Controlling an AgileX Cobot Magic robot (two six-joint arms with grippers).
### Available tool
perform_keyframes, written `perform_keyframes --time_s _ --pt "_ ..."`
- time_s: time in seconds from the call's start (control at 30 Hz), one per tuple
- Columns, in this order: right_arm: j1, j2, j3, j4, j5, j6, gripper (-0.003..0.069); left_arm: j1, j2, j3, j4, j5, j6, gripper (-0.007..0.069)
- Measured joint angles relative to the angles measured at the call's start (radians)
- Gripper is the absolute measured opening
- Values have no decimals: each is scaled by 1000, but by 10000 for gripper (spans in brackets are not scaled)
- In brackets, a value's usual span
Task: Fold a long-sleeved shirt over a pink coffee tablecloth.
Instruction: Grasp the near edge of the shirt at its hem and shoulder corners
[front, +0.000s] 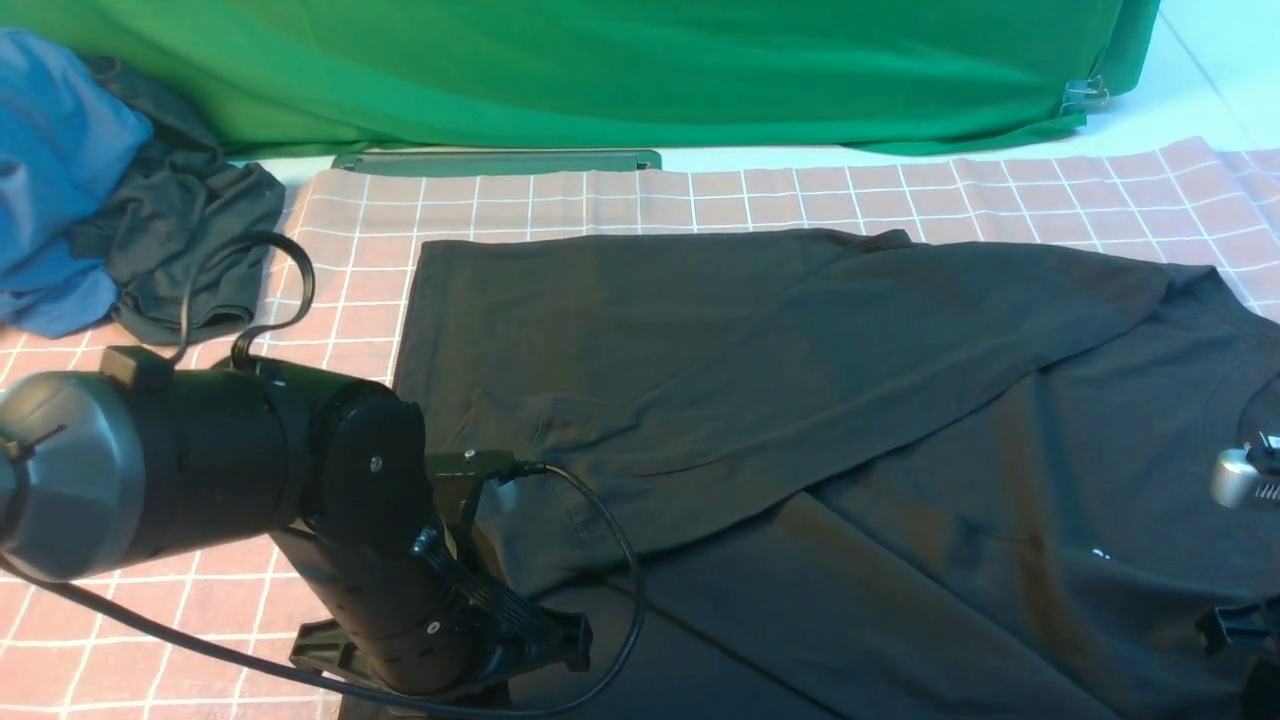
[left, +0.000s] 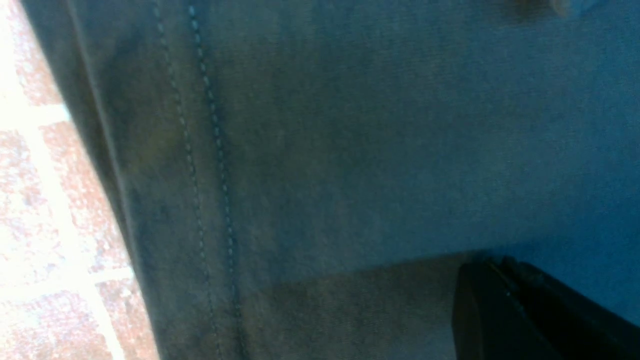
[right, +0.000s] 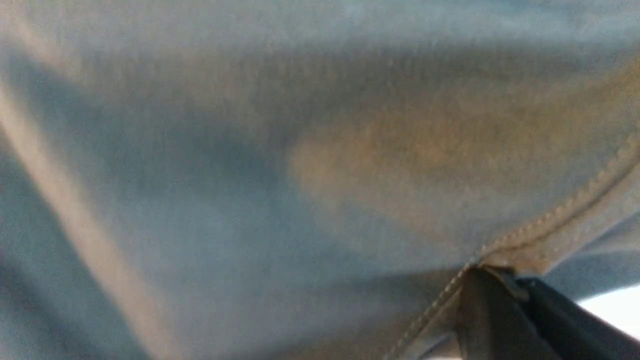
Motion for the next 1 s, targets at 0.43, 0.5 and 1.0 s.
perform_keyframes --time_s 0.43,0.5,1.0 --pt "0 -174 1 -190 158 77 41 -1 0 0 27 0 3 13" --pt "0 -176 1 -219 172 78 41 -1 0 0 34 -2 3 13" --pt "0 -176 1 -264 186 86 74 -1 -170 30 73 114 -19 13"
